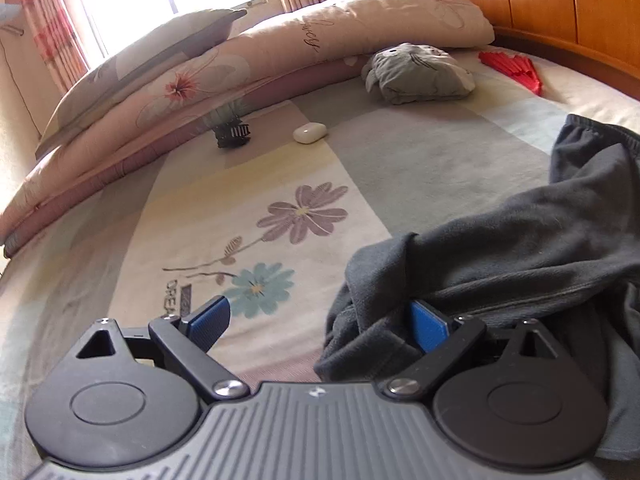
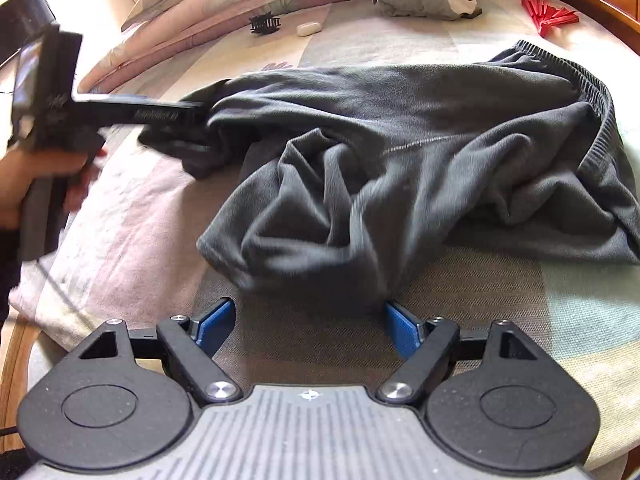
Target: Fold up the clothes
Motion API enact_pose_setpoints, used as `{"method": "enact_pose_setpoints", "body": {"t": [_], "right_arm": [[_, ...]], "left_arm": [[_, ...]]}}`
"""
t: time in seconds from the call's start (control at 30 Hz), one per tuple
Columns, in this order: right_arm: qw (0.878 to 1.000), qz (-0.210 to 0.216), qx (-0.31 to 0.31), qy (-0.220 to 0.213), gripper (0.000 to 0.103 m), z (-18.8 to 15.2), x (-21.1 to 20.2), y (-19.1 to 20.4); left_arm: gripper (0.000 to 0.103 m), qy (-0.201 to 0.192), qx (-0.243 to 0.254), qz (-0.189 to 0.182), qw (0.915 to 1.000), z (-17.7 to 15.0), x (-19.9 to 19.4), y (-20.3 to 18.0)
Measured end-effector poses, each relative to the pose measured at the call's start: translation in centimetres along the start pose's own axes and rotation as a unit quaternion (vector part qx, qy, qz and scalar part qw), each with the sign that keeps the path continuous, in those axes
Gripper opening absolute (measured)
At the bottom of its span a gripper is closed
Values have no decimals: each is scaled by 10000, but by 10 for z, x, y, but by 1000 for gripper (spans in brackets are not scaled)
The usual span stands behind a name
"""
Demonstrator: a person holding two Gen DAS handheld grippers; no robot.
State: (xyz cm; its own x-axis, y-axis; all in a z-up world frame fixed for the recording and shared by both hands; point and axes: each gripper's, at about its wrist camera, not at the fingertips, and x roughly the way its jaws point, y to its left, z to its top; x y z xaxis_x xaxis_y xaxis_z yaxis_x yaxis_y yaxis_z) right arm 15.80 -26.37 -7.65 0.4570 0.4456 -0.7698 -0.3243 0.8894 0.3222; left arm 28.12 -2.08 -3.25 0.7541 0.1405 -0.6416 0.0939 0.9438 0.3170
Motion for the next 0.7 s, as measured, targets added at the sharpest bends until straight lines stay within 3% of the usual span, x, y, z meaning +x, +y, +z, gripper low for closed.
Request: {"method": "enact_pose_setpoints", "body": {"t": [0.17, 0.4, 0.57, 0.7], "right_arm": [[9998, 111, -10, -156, 84, 2, -9, 1], [9989, 278, -43, -363, 84, 15, -18, 3], [9985, 280, -114, -455, 84, 18, -22, 7], [9978, 224, -175, -599, 84, 18, -32, 11]], "left_arm": [[95, 126, 122, 246, 9995, 24, 28, 13], [94, 46, 56, -486, 9988, 14, 4, 20], [94, -99, 118, -754, 9970, -9, -34, 20], [95, 56, 182, -871, 9960, -32, -52, 16]]}}
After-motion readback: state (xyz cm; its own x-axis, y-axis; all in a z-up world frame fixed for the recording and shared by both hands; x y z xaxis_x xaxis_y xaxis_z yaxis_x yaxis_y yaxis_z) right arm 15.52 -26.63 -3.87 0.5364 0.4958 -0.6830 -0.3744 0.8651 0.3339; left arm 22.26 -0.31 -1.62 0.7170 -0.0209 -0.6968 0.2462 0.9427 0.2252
